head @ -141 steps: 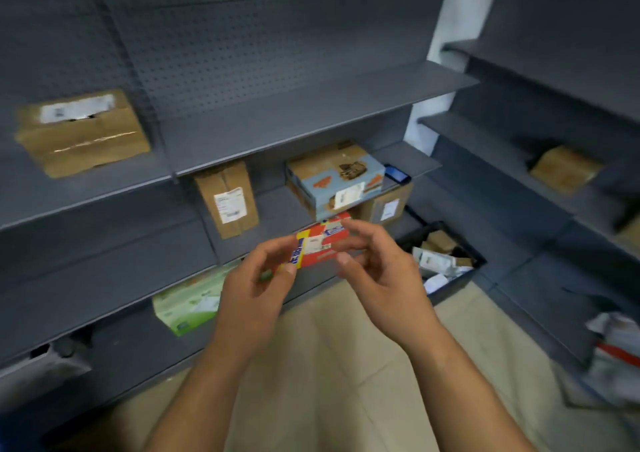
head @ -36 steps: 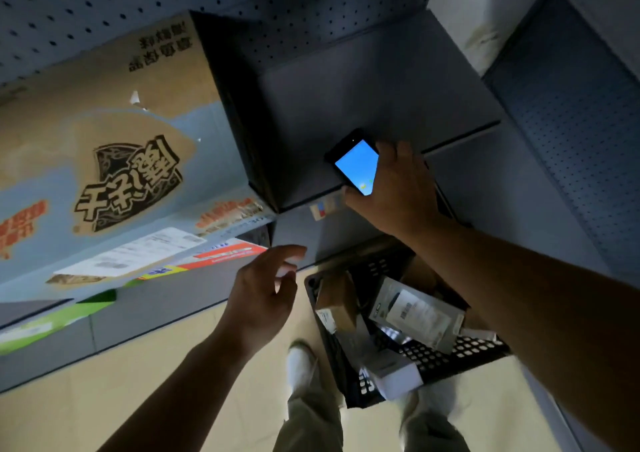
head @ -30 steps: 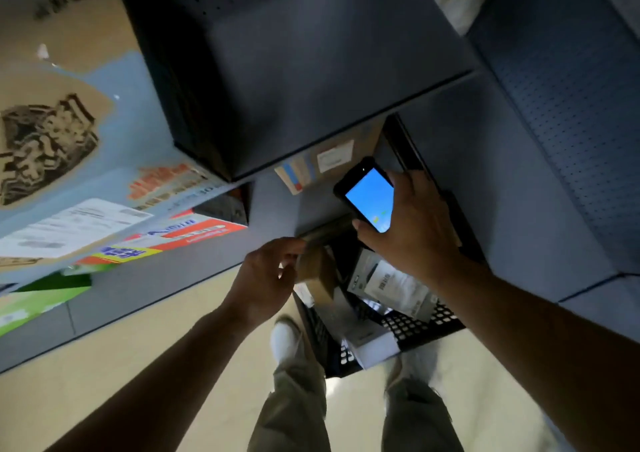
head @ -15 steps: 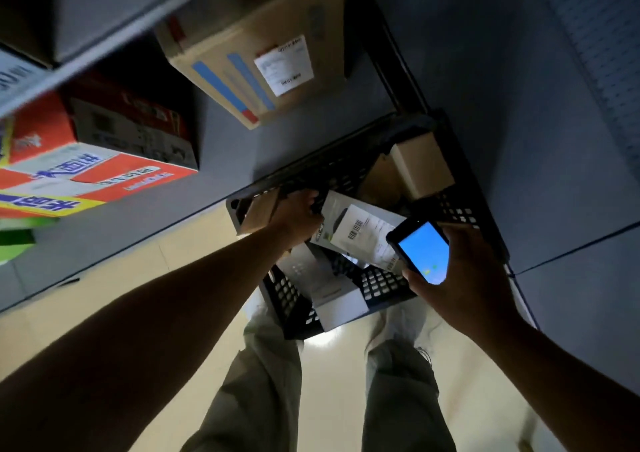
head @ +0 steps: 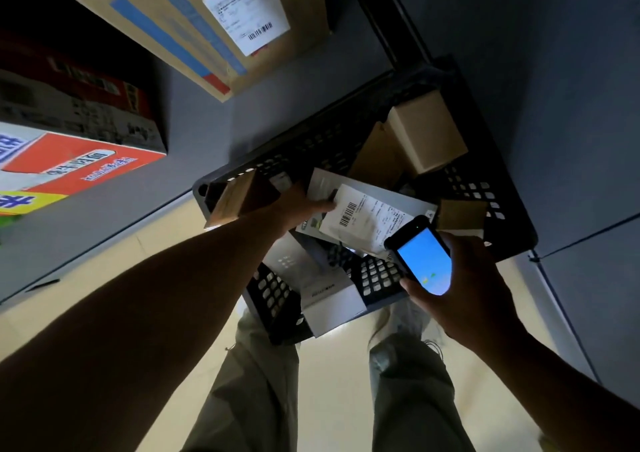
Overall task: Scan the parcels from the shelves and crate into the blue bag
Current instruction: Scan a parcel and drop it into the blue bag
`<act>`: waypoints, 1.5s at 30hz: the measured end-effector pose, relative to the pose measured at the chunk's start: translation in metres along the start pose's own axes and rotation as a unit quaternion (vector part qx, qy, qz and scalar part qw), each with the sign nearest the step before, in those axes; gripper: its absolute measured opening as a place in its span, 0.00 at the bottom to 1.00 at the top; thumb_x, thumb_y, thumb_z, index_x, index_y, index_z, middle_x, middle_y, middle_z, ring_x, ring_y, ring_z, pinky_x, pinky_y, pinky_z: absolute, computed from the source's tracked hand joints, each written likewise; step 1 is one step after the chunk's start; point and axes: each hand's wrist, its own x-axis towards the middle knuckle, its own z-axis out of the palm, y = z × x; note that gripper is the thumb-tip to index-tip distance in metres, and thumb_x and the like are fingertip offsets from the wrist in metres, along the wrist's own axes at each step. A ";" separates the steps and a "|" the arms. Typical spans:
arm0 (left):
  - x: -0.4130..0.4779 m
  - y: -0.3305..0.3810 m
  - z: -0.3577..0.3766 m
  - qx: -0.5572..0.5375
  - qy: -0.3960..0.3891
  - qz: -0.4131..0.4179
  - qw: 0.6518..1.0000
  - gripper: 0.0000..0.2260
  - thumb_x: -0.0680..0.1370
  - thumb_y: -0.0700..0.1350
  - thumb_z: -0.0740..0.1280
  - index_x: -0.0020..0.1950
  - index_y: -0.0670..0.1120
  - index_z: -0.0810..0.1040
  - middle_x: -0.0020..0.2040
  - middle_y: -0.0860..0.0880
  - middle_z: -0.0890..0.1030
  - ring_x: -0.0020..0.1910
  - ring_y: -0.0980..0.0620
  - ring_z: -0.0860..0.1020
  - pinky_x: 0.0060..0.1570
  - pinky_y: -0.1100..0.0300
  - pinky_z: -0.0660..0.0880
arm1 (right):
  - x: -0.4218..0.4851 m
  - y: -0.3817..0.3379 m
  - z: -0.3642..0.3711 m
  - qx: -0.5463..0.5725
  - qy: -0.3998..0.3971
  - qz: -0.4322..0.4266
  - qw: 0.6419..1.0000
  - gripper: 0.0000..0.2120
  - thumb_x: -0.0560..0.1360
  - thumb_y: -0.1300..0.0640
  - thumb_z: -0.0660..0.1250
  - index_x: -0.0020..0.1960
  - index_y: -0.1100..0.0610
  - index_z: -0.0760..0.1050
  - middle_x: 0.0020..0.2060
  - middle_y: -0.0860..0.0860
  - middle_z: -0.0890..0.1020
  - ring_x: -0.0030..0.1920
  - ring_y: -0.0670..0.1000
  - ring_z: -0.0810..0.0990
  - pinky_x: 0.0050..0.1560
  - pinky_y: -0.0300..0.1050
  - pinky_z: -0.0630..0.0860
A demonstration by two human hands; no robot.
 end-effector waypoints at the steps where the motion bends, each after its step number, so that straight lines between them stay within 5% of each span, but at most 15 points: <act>1: 0.000 0.002 -0.001 0.006 -0.014 -0.003 1.000 0.35 0.72 0.47 0.79 0.76 0.49 0.67 0.67 0.47 0.78 0.64 0.48 0.76 0.58 0.52 0.76 | 0.001 -0.001 -0.001 -0.005 0.000 -0.001 1.000 0.42 0.62 0.37 0.78 0.68 0.56 0.69 0.58 0.55 0.76 0.55 0.53 0.76 0.48 0.40 0.71; 4: 0.003 0.005 -0.005 0.047 -0.060 -0.008 0.997 0.41 0.65 0.51 0.82 0.75 0.51 0.67 0.64 0.48 0.80 0.64 0.45 0.78 0.61 0.46 0.78 | 0.003 -0.001 -0.003 -0.021 0.003 -0.015 1.000 0.42 0.62 0.35 0.77 0.67 0.55 0.68 0.57 0.54 0.76 0.53 0.53 0.77 0.47 0.42 0.76; 8: -0.003 0.006 -0.010 0.014 -0.083 0.017 0.996 0.35 0.65 0.57 0.80 0.69 0.52 0.74 0.59 0.48 0.84 0.59 0.47 0.82 0.59 0.44 0.80 | 0.005 0.001 -0.013 -0.037 0.020 -0.032 0.999 0.42 0.62 0.36 0.77 0.66 0.55 0.67 0.57 0.55 0.76 0.54 0.55 0.78 0.47 0.48 0.80; 12: -0.026 0.020 -0.022 -0.009 -0.042 0.046 0.998 0.38 0.66 0.62 0.77 0.72 0.51 0.72 0.60 0.48 0.83 0.58 0.48 0.82 0.55 0.47 0.82 | 0.004 -0.007 -0.029 -0.084 0.010 -0.042 0.996 0.43 0.63 0.35 0.76 0.68 0.56 0.65 0.60 0.57 0.75 0.56 0.58 0.78 0.50 0.54 0.81; 19: -0.072 0.066 -0.057 0.124 0.066 0.118 0.983 0.31 0.71 0.61 0.74 0.69 0.47 0.74 0.58 0.49 0.83 0.56 0.45 0.83 0.47 0.55 0.82 | -0.002 -0.042 -0.058 -0.187 -0.018 -0.047 0.981 0.44 0.58 0.35 0.78 0.65 0.58 0.71 0.57 0.57 0.77 0.53 0.57 0.78 0.44 0.48 0.79; 23: -0.096 0.084 -0.079 0.065 0.059 0.121 0.989 0.34 0.72 0.54 0.79 0.75 0.48 0.71 0.65 0.48 0.80 0.62 0.47 0.80 0.61 0.49 0.79 | -0.002 -0.064 -0.075 -0.193 -0.004 -0.037 0.980 0.44 0.60 0.33 0.76 0.68 0.56 0.68 0.60 0.55 0.75 0.57 0.56 0.76 0.49 0.46 0.75; 26: -0.111 0.089 -0.098 0.082 0.060 0.117 0.988 0.37 0.68 0.63 0.78 0.73 0.52 0.72 0.59 0.50 0.84 0.56 0.50 0.84 0.60 0.47 0.80 | -0.001 -0.082 -0.089 -0.187 -0.009 -0.046 0.981 0.46 0.61 0.32 0.73 0.72 0.52 0.64 0.64 0.53 0.74 0.61 0.55 0.74 0.54 0.49 0.74; 30: -0.136 0.094 -0.119 0.100 0.064 0.110 0.987 0.28 0.75 0.54 0.76 0.71 0.52 0.70 0.50 0.60 0.78 0.52 0.56 0.80 0.43 0.71 0.72 | -0.002 -0.111 -0.107 -0.205 -0.003 -0.048 0.978 0.45 0.61 0.31 0.72 0.71 0.49 0.63 0.63 0.51 0.74 0.60 0.55 0.74 0.54 0.50 0.73; 32: -0.147 0.091 -0.128 0.094 0.079 0.118 0.985 0.29 0.75 0.51 0.76 0.73 0.48 0.70 0.46 0.63 0.75 0.52 0.55 0.82 0.37 0.74 0.69 | -0.005 -0.124 -0.114 -0.235 -0.013 -0.057 0.970 0.44 0.63 0.30 0.71 0.72 0.49 0.62 0.63 0.51 0.74 0.61 0.54 0.74 0.54 0.49 0.73; 38: -0.190 0.091 -0.147 0.080 0.128 0.113 0.982 0.31 0.74 0.58 0.75 0.72 0.48 0.71 0.56 0.53 0.74 0.54 0.52 0.77 0.39 0.68 0.71 | -0.024 -0.147 -0.137 -0.232 -0.041 -0.078 0.969 0.45 0.63 0.30 0.72 0.71 0.51 0.62 0.64 0.52 0.73 0.62 0.54 0.74 0.57 0.49 0.74; 42: -0.249 0.102 -0.160 -0.011 0.148 0.104 0.983 0.42 0.61 0.69 0.73 0.72 0.54 0.72 0.62 0.49 0.80 0.59 0.47 0.81 0.54 0.49 0.82 | -0.051 -0.179 -0.181 -0.158 -0.010 -0.084 0.984 0.44 0.61 0.31 0.73 0.69 0.51 0.66 0.59 0.51 0.75 0.56 0.51 0.75 0.51 0.45 0.77; 45: -0.311 0.123 -0.165 -0.129 0.157 0.121 0.972 0.31 0.71 0.56 0.78 0.71 0.52 0.74 0.62 0.48 0.81 0.53 0.52 0.83 0.49 0.51 0.84 | -0.079 -0.207 -0.227 -0.079 0.020 -0.092 0.992 0.43 0.61 0.33 0.77 0.68 0.51 0.66 0.59 0.51 0.74 0.56 0.50 0.74 0.49 0.38 0.71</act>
